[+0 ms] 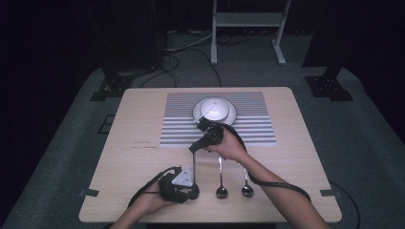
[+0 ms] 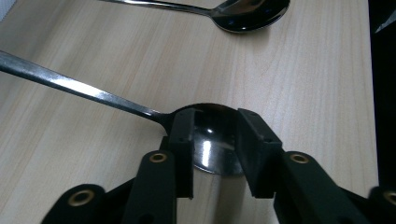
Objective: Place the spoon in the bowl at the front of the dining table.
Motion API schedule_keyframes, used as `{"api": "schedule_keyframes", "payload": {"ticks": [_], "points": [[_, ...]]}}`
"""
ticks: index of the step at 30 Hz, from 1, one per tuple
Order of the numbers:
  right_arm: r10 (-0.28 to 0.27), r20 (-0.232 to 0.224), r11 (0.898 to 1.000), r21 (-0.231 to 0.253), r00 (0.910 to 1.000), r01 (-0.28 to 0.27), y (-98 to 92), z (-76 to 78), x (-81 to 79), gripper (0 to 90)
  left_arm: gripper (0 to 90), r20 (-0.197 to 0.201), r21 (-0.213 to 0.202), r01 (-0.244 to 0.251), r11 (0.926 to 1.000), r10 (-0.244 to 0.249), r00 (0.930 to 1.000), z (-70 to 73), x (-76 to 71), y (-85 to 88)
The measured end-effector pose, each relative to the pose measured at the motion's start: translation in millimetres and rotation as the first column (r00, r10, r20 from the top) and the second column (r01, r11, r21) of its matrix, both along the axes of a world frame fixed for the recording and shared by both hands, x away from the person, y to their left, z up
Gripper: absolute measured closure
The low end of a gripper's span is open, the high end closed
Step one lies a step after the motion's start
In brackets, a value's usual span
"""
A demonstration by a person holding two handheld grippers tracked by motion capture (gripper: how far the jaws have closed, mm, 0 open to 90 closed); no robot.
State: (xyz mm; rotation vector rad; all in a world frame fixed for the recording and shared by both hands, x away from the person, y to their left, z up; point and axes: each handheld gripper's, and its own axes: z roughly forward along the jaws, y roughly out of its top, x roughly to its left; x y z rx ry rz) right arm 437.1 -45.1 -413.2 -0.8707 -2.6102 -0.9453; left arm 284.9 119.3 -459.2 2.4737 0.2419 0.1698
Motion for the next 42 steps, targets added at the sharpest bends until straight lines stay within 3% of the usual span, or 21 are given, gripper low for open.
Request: {"api": "schedule_keyframes", "payload": {"ticks": [2, 7, 10, 14, 17, 20, 24, 30, 39, 42], "points": [[0.0, -0.001, 1.0, 0.006, 1.0, 0.0, -0.2, 1.8, -0.6, 76.5, 60.0, 0.007, 0.01, -0.003, 0.9999, 0.003, 1.0, 2.7, -0.2, 0.6], [0.003, -0.025, 0.998, 0.055, 0.9997, -0.002, -3.4, 14.5, -3.6, 83.9, 54.1, -0.021, -0.052, -0.04, 0.9978, 0.039, 0.999, 8.9, 4.0, 9.7], [-0.004, -0.078, 0.992, 0.123, 0.997, 0.014, -7.9, 25.3, -4.1, 88.7, 50.7, -0.032, -0.083, -0.071, 0.994, 0.069, 0.9971, 12.1, 5.1, 15.9], [-0.025, -0.044, 0.993, 0.112, 0.9987, 0.03, -13.3, 40.9, -7.0, 88.8, 48.2, -0.034, -0.102, -0.105, 0.9892, 0.102, 0.9942, 15.7, 8.3, 27.2], [-0.037, -0.031, 0.992, 0.116, 0.9988, 0.04, -19.3, 48.7, -7.3, 88.8, 44.6, -0.078, -0.116, -0.142, 0.983, 0.134, 0.9879, 13.7, 11.7, 33.7], [-0.052, -0.028, 0.991, 0.122, 0.9982, 0.055, -25.8, 54.2, -6.6, 88.8, 40.4, -0.086, -0.101, -0.159, 0.9821, 0.151, 0.9848, 11.2, 12.3, 35.8], [-0.069, -0.014, 0.989, 0.127, 0.9975, 0.07, -33.7, 59.5, -5.0, 88.8, 36.2, -0.091, -0.115, -0.184, 0.9762, 0.174, 0.9805, 12.5, 13.8, 39.3], [-0.091, -0.007, 0.985, 0.145, 0.9958, 0.091, -41.0, 64.8, -2.9, 88.8, 27.9, -0.12, -0.134, -0.237, 0.9623, 0.222, 0.9677, 11.2, 18.7, 49.7], [-0.104, 0.013, 0.984, 0.148, 0.9945, 0.101, -44.0, 72.0, 0.6, 88.8, 19.1, -0.165, -0.166, -0.325, 0.9308, 0.299, 0.9398, 7.8, 26.3, 65.6], [-0.113, 0.013, 0.983, 0.145, 0.9935, 0.11, -44.6, 74.0, 2.6, 88.8, 18.5, -0.167, -0.164, -0.335, 0.9277, 0.309, 0.9363, 6.4, 28.4, 67.8]]}}
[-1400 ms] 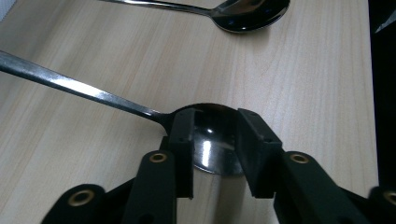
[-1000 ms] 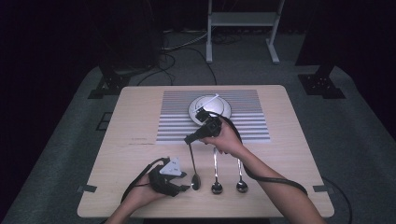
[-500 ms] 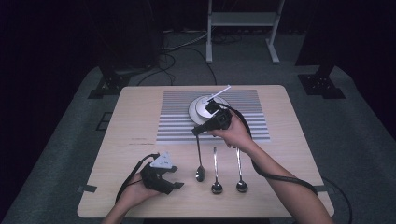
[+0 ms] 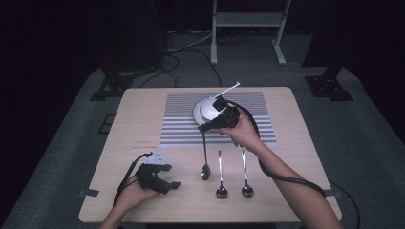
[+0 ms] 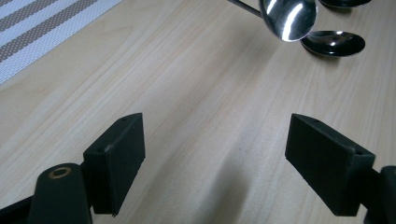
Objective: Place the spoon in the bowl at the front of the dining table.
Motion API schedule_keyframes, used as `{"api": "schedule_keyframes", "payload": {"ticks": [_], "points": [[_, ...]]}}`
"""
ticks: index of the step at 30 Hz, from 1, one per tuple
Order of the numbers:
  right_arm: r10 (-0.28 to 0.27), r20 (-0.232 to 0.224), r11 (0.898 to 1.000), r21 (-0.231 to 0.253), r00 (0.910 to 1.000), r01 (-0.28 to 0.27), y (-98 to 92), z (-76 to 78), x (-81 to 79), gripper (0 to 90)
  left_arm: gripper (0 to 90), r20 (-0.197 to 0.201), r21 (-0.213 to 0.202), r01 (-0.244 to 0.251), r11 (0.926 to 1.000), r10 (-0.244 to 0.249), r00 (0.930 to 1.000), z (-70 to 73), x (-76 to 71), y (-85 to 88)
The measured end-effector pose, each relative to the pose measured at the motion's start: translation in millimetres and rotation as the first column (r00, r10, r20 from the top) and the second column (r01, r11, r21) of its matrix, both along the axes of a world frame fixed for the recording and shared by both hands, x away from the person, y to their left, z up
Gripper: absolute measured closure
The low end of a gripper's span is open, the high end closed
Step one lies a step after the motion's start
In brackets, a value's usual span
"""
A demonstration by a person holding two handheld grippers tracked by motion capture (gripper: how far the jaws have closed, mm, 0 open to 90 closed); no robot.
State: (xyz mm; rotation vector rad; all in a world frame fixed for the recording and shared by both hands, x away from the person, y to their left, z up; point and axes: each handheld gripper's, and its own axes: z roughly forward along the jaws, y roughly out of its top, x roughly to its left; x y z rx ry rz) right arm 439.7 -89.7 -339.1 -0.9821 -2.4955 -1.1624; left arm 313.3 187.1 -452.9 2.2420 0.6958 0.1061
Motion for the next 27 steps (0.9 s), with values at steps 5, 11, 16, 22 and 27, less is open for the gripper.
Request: {"api": "schedule_keyframes", "payload": {"ticks": [5, 11, 16, 22, 27], "points": [[-0.012, 0.011, 1.0, 0.002, 0.9999, 0.012, -1.9, 4.2, 4.8, 88.7, 17.2, -0.009, -0.004, -0.017, 0.9999, 0.017, 0.9998, -1.7, 1.8, 2.5], [-0.032, 0.021, 0.999, 0.008, 0.9992, 0.032, -2.0, 11.0, 11.1, 88.7, 12.8, -0.01, -0.006, -0.044, 0.999, 0.043, 0.999, -1.6, 3.2, 4.6], [-0.041, 0.03, 0.999, 0.009, 0.9987, 0.041, -1.8, 14.3, 14.7, 88.7, 9.9, -0.012, -0.006, -0.052, 0.9987, 0.051, 0.9986, -1.8, 4.1, 5.8], [-0.065, 0.032, 0.998, 0.014, 0.9974, 0.065, -3.7, 17.8, 21.1, 88.7, 9.5, -0.017, -0.02, -0.056, 0.9982, 0.056, 0.9983, -2.0, 4.5, 7.0], [-0.085, 0.031, 0.996, 0.016, 0.9959, 0.084, -5.6, 18.0, 26.1, 88.7, 9.5, -0.02, -0.009, -0.056, 0.9984, 0.056, 0.9982, -2.7, 6.2, 7.3]]}}
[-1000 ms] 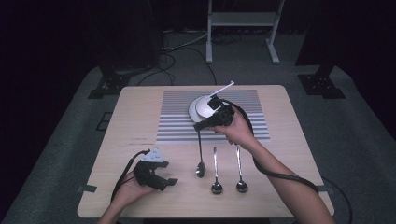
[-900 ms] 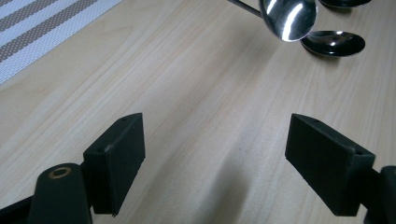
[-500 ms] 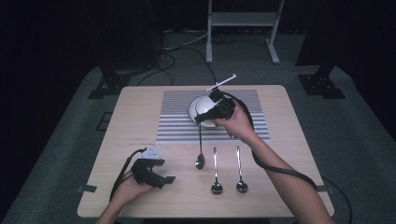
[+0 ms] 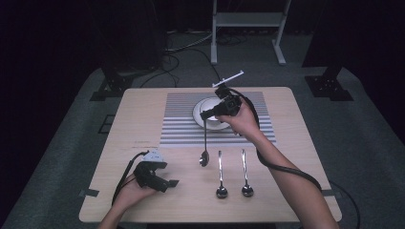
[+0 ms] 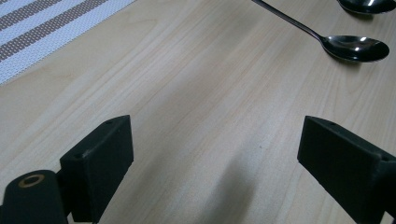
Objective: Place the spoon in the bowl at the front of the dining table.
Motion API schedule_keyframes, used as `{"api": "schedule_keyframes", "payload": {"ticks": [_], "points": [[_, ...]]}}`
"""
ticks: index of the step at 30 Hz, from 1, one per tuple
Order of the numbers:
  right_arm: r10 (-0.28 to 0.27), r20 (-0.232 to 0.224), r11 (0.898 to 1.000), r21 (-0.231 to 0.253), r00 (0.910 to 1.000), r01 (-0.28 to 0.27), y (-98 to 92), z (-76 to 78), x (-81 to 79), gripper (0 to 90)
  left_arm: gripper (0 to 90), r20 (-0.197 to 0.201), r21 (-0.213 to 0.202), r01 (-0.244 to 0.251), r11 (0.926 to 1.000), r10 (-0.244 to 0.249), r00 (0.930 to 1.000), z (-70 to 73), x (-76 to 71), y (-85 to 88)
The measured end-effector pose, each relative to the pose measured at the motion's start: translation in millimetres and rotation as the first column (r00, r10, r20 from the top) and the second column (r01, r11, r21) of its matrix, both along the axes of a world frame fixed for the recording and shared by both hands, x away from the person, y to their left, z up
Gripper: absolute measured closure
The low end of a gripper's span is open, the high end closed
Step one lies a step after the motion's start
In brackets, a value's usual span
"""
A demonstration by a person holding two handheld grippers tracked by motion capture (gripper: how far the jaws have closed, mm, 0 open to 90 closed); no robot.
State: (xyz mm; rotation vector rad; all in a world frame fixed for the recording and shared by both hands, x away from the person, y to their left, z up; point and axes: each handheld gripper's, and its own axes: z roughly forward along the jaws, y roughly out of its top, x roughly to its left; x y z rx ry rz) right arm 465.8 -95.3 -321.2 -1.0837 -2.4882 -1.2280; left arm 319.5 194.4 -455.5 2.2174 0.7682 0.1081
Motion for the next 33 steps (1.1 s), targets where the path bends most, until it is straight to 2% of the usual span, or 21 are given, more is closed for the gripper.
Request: {"api": "schedule_keyframes", "payload": {"ticks": [21, 33], "points": [[-0.08, 0.02, 0.997, 0.003, 0.9966, 0.08, -13.1, 11.9, 20.9, 88.7, 9.5, 0.005, 0.009, 0.001, 1.0, -0.001, 1.0, 0.0, 0.0, 1.0], [-0.141, 0.03, 0.99, 0.008, 0.9895, 0.141, -18.1, 20.6, 34.1, 88.7, 9.5, 0.003, 0.005, -0.002, 1.0, 0.002, 1.0, 0.1, 0.2, 2.3]]}}
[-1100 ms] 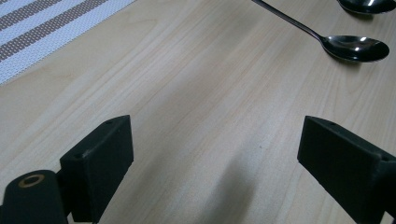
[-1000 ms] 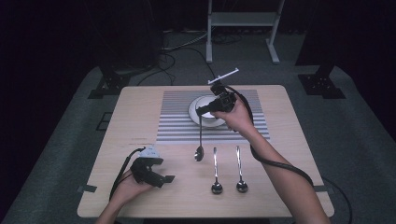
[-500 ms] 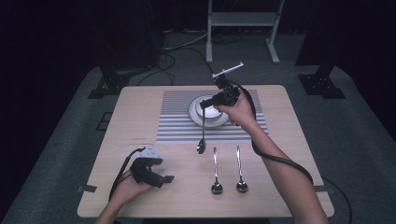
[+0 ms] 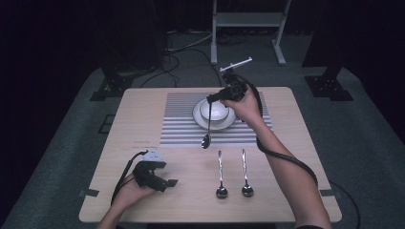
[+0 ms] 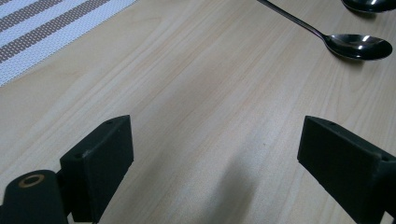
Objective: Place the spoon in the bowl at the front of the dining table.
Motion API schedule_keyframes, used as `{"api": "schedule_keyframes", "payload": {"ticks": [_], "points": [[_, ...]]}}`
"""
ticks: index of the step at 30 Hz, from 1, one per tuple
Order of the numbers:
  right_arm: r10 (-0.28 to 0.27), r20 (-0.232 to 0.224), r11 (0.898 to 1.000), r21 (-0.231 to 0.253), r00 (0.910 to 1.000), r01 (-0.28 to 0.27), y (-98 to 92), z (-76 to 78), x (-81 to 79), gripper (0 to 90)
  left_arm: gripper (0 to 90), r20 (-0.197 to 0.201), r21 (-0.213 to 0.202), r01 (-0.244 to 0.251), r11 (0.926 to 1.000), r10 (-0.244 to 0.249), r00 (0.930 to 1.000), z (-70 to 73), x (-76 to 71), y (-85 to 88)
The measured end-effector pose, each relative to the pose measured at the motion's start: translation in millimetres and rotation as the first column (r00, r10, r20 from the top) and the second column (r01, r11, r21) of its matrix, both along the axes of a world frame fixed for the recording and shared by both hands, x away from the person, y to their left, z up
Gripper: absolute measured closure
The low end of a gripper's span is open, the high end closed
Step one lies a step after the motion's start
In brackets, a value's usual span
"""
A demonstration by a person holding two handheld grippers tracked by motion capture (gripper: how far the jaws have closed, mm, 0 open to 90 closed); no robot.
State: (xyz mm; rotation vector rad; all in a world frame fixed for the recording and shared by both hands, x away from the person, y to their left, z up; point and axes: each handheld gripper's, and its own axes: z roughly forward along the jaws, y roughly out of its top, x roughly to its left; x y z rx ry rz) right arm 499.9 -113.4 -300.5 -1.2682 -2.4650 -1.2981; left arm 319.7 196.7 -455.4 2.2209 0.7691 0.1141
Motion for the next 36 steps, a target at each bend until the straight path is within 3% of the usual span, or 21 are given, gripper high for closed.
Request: {"api": "schedule_keyframes", "payload": {"ticks": [36], "points": [[-0.136, 0.018, 0.991, 0.01, 0.9905, 0.136, -17.5, 16.6, 31.7, 88.7, 9.5, -0.002, -0.004, 0.009, 1.0, -0.009, 1.0, 0.6, 0.2, 0.5]]}}
